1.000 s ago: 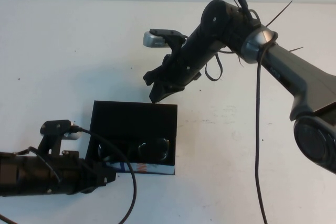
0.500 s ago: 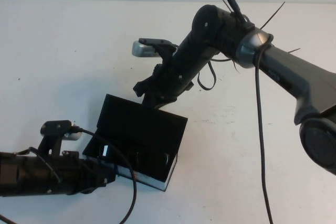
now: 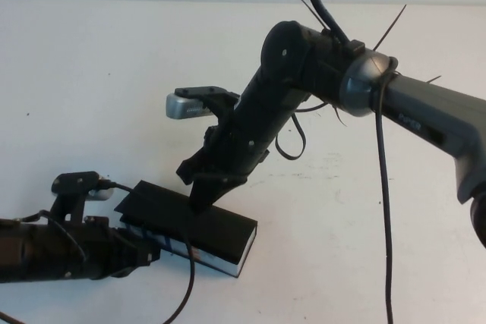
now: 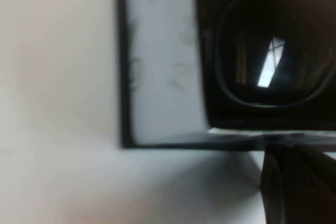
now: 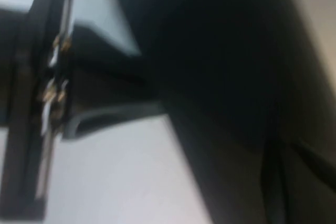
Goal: Return glasses to glasses case
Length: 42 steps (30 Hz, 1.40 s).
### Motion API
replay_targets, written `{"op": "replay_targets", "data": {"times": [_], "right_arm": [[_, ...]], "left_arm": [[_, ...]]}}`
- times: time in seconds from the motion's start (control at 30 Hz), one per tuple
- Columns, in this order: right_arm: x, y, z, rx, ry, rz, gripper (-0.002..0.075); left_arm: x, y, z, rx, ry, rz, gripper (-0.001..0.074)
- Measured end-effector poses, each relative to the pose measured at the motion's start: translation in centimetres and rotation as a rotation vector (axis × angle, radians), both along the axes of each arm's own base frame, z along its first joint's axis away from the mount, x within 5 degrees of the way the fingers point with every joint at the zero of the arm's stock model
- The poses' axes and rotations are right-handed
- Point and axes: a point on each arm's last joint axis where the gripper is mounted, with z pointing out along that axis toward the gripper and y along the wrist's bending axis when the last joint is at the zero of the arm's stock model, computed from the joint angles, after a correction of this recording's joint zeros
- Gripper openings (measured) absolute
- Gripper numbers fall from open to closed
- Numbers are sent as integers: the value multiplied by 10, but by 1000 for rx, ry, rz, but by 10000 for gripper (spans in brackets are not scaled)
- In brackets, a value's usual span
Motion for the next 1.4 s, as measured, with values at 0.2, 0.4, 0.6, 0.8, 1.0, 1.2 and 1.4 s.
{"op": "replay_targets", "data": {"times": [0.2,0.4,0.6,0.8,1.0,1.2,1.4], "right_arm": [[-18,4,3,-8,20,29,-11],[-26,1,-12,-42,65,36,-11],[-28,0,-18,-55,79,39,-11],[-30,0,-14,-46,61,58,-11],[-43,-10,40,-1,-56,64,-11],[-80,-49,109,20,-201,-31,-11],[-133,-102,139,39,-313,-188,-11]], "left_arm": [[-4,12,28,98,-59,93,-4],[-23,20,78,112,-197,136,-4],[-52,24,126,61,-413,147,-4],[-84,33,160,52,-641,176,-4],[-125,55,175,60,-906,364,-4],[-173,78,169,24,-1165,573,-4],[-184,84,136,37,-1212,609,-4]]}}
